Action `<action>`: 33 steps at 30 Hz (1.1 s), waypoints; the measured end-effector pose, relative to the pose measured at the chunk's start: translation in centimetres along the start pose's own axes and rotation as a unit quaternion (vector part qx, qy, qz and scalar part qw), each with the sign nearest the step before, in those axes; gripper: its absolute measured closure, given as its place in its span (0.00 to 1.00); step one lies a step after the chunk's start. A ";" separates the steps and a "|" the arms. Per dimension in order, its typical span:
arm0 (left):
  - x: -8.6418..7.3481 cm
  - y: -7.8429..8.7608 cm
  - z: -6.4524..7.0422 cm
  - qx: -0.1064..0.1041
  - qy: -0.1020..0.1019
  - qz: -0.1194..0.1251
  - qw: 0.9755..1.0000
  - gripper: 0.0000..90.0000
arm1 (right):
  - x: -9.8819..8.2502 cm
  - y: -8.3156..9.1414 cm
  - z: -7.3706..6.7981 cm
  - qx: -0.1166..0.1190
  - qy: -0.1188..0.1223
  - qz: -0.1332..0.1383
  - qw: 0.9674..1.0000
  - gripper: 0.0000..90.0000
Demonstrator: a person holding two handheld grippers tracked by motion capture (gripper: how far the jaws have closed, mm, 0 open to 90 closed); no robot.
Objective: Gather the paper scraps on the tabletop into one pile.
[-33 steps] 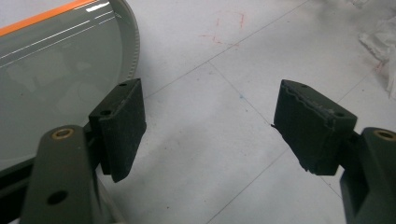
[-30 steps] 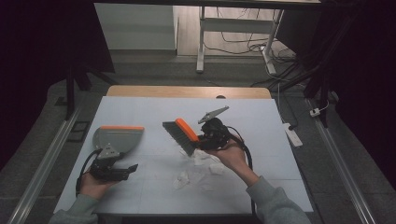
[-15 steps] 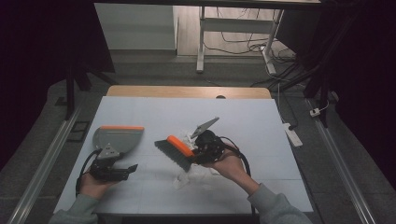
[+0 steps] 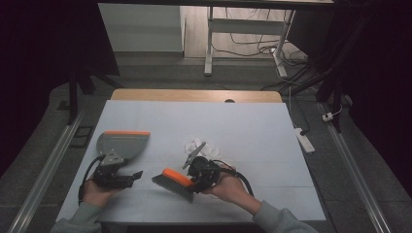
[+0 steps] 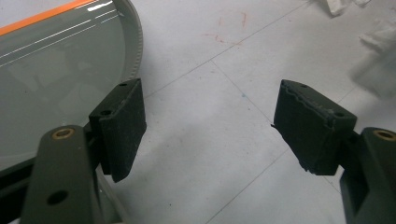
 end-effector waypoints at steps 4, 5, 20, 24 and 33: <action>0.0 -0.1 0.0 0.001 -0.001 -0.002 1.000 0.29 | -0.5 0.7 3.3 -0.040 -0.034 0.004 0.999 0.78; 0.0 -0.1 0.0 0.001 0.000 -0.001 1.000 0.29 | -0.6 0.9 4.1 -0.053 -0.044 0.006 0.998 0.78; -0.1 -0.1 0.0 0.002 0.000 -0.003 1.000 0.29 | 0.3 7.8 5.5 -0.076 -0.039 0.107 0.991 0.78; -0.1 -0.1 0.0 0.001 0.000 -0.002 1.000 0.29 | -0.4 7.9 4.7 -0.051 -0.020 0.085 0.995 0.78; 0.0 -0.1 0.0 0.002 -0.001 -0.003 1.000 0.29 | -4.7 6.4 1.3 0.007 0.035 -0.016 0.999 0.78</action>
Point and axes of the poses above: each handheld gripper's, and its own axes: y roughly backward along the jaws, x roughly out of its top, z roughly to its right, the point moved 4 cm from there along -y, roughly forward along the jaws, and after that the axes turned 2 degrees about y, right-handed, at the moved point
